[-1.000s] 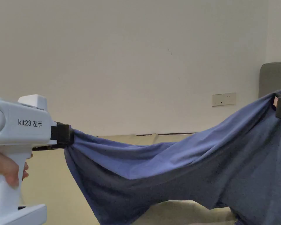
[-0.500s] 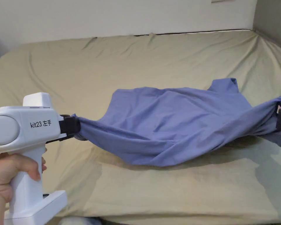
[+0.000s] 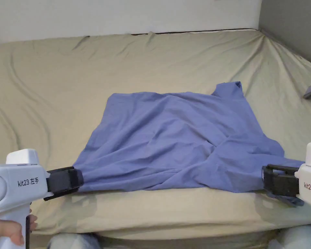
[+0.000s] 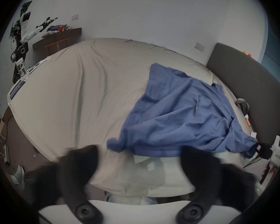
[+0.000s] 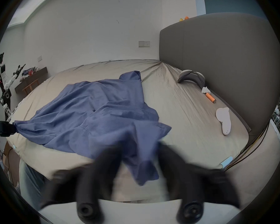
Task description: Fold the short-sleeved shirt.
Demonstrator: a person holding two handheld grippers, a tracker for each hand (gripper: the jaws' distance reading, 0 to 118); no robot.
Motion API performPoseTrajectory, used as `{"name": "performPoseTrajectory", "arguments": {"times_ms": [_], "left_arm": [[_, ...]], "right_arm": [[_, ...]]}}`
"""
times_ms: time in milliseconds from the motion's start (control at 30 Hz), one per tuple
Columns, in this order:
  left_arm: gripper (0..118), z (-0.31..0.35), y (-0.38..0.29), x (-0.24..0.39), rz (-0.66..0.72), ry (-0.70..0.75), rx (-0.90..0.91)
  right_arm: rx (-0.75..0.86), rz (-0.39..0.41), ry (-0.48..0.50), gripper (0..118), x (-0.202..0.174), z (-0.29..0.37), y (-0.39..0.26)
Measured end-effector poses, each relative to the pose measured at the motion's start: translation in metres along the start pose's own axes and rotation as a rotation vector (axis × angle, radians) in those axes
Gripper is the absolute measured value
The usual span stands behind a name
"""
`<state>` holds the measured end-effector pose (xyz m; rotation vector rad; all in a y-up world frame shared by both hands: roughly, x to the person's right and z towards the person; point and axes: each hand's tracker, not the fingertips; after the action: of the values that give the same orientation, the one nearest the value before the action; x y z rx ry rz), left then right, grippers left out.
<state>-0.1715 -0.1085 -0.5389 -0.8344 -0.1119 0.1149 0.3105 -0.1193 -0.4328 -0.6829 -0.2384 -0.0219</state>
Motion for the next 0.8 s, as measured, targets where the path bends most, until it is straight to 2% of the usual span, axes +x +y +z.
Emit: {"name": "performPoseTrajectory", "arguments": {"times_ms": [33, 67, 133, 167, 200, 233, 267, 300, 333, 367, 400, 433, 467, 500, 533, 567, 600, 633, 667, 733, 767, 800], "left_arm": [[111, 0.005, 0.0, 0.003, -0.006, 0.001, -0.002], [109, 0.013, 0.0, 0.007, -0.04, -0.009, 0.017], [108, 0.024, 0.007, 0.015, -0.081, -0.037, 0.065], [105, 0.03, 0.013, 0.021, -0.09, -0.018, 0.073], [97, 0.039, 0.017, 0.026, -0.108, -0.008, 0.101], [78, 0.049, 0.021, 0.031, -0.122, -0.005, 0.147], [39, 0.058, 0.023, 0.035, -0.132, -0.019, 0.198], [39, 0.067, 0.024, 0.039, -0.154, -0.033, 0.245], [26, 0.073, 0.024, 0.038, -0.177, -0.063, 0.275], [6, 0.076, 0.025, 0.038, -0.191, -0.075, 0.291], [0, 0.078, 0.025, 0.037, -0.157, -0.094, 0.293], [0, 0.079, 0.025, 0.034, -0.143, -0.141, 0.283], [0, 0.075, 0.025, 0.028, -0.124, -0.151, 0.276], [0, 0.07, 0.024, 0.025, -0.114, -0.134, 0.268], [0, 0.065, 0.023, 0.023, -0.112, -0.115, 0.254], [0, 0.058, 0.019, 0.02, -0.112, -0.08, 0.225], [4, 0.05, 0.017, 0.018, -0.111, -0.046, 0.2], [13, 0.039, 0.012, 0.014, -0.097, -0.03, 0.173], [40, 0.03, 0.008, 0.01, -0.079, -0.006, 0.143], [103, 0.007, 0.001, 0.006, -0.063, 0.013, 0.071], [118, -0.005, -0.003, 0.003, -0.061, 0.006, 0.037], [113, -0.013, -0.008, 0.001, -0.061, 0.026, 0.018]], "right_arm": [[0.0, -0.005, 0.062, 112, -0.005, 0.007, -0.001], [0.09, 0.009, 0.015, 110, -0.004, 0.017, 0.005], [0.113, -0.003, 0.02, 110, -0.007, 0.035, 0.014], [0.181, 0.009, 0.036, 110, -0.011, 0.043, 0.022], [0.218, 0.024, 0.041, 108, -0.015, 0.05, 0.031], [0.252, 0.039, 0.039, 101, -0.018, 0.055, 0.041], [0.31, 0.053, 0.045, 71, -0.023, 0.063, 0.047], [0.383, 0.068, 0.072, 71, -0.027, 0.072, 0.051], [0.464, 0.09, 0.104, 57, -0.029, 0.081, 0.056], [0.538, 0.108, 0.127, 25, -0.034, 0.086, 0.064], [0.459, 0.007, 0.206, 0, -0.034, 0.081, 0.06], [0.522, -0.051, 0.197, 0, -0.032, 0.085, 0.063], [0.549, -0.005, 0.275, 0, -0.034, 0.085, 0.068], [0.457, -0.093, 0.297, 0, -0.04, 0.08, 0.066], [0.506, -0.051, 0.303, 0, -0.042, 0.08, 0.07], [0.441, -0.072, 0.316, 0, -0.044, 0.075, 0.068], [0.455, -0.05, 0.296, 0, -0.047, 0.072, 0.068], [0.449, -0.042, 0.292, 0, -0.048, 0.066, 0.066], [0.436, -0.036, 0.302, 0, -0.048, 0.06, 0.066], [0.365, -0.081, 0.335, 0, -0.046, 0.045, 0.061], [0.34, -0.095, 0.346, 0, -0.045, 0.039, 0.058], [0.323, -0.09, 0.343, 0, -0.044, 0.033, 0.057]]}}
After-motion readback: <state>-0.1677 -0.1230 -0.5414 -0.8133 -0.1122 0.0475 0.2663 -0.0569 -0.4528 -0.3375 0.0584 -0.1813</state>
